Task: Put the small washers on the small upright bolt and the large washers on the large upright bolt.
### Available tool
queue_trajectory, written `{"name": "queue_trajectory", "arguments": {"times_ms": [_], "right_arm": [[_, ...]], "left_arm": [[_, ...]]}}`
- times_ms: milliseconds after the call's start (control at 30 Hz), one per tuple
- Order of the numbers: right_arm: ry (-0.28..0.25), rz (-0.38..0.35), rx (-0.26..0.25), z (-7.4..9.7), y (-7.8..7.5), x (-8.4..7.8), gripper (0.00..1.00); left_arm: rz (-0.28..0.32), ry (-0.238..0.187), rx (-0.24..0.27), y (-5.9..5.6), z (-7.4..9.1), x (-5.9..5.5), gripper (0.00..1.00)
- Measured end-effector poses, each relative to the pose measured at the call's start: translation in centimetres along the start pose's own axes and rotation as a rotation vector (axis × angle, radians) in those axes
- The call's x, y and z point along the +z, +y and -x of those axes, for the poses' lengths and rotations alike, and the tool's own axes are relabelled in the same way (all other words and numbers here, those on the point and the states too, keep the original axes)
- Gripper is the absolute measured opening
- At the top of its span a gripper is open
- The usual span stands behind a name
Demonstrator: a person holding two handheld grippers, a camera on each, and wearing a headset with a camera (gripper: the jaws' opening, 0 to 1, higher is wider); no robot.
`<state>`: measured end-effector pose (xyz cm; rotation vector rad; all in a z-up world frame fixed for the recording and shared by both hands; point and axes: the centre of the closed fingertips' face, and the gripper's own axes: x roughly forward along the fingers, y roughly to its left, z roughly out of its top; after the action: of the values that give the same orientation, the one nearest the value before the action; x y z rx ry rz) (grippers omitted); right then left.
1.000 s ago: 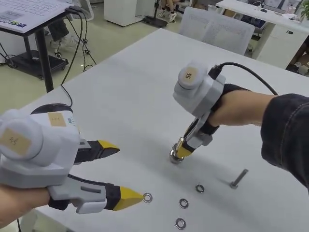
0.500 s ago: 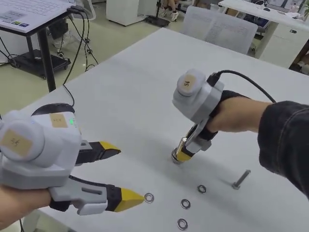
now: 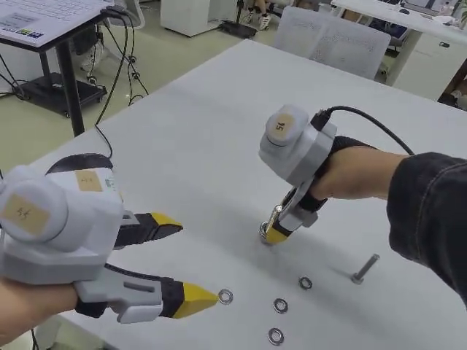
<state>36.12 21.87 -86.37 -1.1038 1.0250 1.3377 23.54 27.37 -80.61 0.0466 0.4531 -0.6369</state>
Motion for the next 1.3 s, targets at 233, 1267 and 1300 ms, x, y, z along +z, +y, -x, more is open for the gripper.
{"name": "queue_trajectory", "arguments": {"times_ms": [233,1267,1300], "right_arm": [[0.002,0.022,-0.001,0.1,0.4,-0.1,0.24],[-0.017,0.022,-0.029,1.2,-0.7,-1.0,0.26],[-0.017,0.021,-0.031,1.2,-0.7,-1.1,0.26]], "left_arm": [[-0.001,0.0,-0.001,0.1,0.0,0.0,0.63],[-0.008,0.002,-0.007,0.1,-0.3,0.1,0.63],[-0.009,0.002,-0.007,0.0,-0.3,0.1,0.63]]}}
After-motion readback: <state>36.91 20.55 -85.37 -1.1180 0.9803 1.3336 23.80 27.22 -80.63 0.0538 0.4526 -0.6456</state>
